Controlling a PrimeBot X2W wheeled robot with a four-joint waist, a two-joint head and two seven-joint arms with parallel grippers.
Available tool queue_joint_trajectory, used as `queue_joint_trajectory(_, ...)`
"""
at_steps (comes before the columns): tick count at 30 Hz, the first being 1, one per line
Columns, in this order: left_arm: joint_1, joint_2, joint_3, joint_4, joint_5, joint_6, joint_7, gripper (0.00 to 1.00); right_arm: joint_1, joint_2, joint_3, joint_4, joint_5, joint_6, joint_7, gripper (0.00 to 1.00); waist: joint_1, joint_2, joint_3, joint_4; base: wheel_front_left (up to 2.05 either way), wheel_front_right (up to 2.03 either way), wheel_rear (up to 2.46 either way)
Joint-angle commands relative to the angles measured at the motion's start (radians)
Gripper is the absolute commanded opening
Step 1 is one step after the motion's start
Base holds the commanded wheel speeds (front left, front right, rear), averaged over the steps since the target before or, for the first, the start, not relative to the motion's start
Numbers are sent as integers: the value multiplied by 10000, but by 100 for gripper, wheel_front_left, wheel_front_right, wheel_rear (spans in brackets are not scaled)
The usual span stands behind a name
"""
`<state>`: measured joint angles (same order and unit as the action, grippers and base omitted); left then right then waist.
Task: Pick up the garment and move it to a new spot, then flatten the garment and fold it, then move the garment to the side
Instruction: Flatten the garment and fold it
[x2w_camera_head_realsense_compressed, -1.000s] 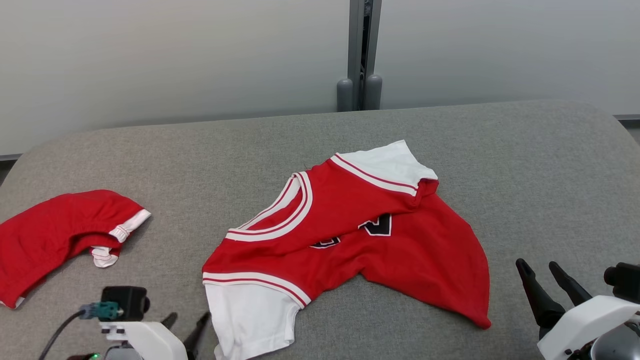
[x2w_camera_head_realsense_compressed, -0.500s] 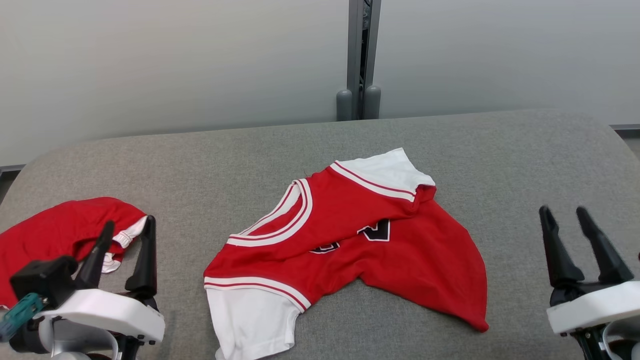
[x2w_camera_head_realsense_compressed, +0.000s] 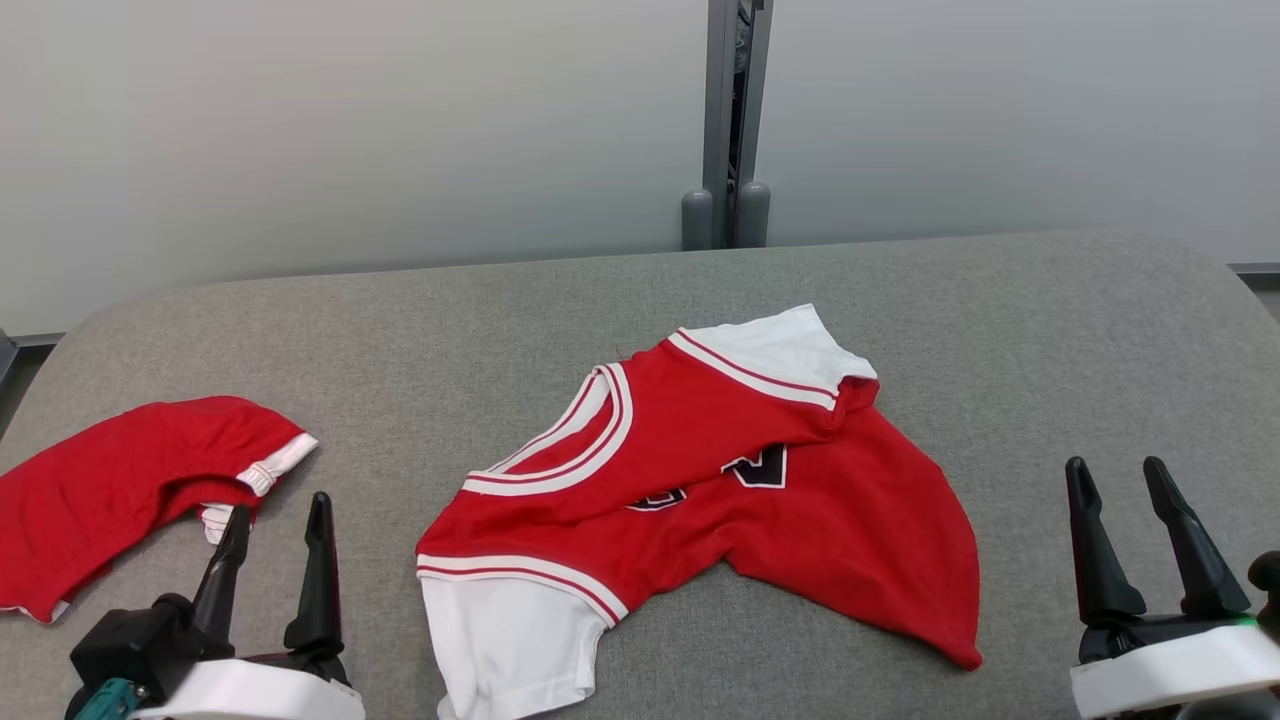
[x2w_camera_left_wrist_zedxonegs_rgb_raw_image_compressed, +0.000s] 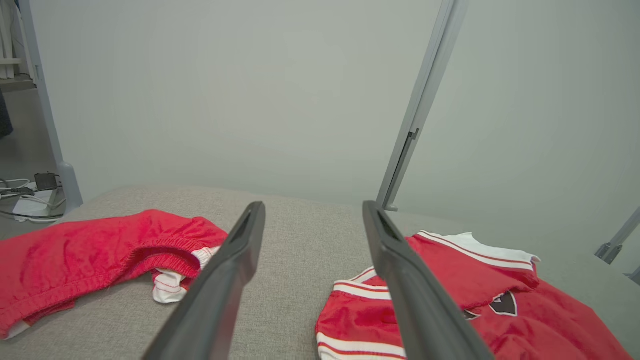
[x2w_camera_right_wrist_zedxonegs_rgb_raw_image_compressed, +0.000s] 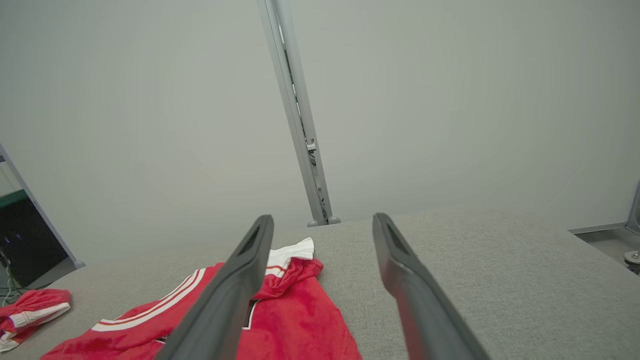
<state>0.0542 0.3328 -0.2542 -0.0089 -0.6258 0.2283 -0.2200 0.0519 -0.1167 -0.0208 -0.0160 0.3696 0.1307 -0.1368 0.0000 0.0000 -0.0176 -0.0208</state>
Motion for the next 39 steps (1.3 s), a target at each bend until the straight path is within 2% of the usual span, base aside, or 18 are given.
queue_joint_trajectory(1,-19,-29,-17,73,87,-56,-101,100,43,-32,30,89,-30,1,-113,100,0,0,-12,4,0,0,0)
queue_joint_trajectory(16,-266,-132,10,373,79,-111,-195,100,-389,-253,433,347,60,1,-8,100,0,0,-64,12,0,0,0)
queue_joint_trajectory(23,-261,73,203,165,-78,35,43,100,-377,-217,171,484,159,1,150,100,0,0,-13,-22,0,0,0)
queue_joint_trajectory(29,-36,115,-183,31,-168,16,685,100,17,-156,272,1146,408,1,1590,100,0,0,66,-26,0,0,0)
queue_joint_trajectory(34,180,107,-661,281,-535,-119,1832,100,263,-156,702,1695,818,1,3023,100,0,0,194,37,0,0,0)
queue_joint_trajectory(35,180,107,-661,281,-535,-119,1832,100,263,-156,702,1695,818,1,3023,100,0,0,194,37,0,0,0)
queue_joint_trajectory(39,214,279,-1126,527,-835,-359,2938,100,213,-16,655,2148,867,1,3775,100,0,0,399,60,0,0,0)
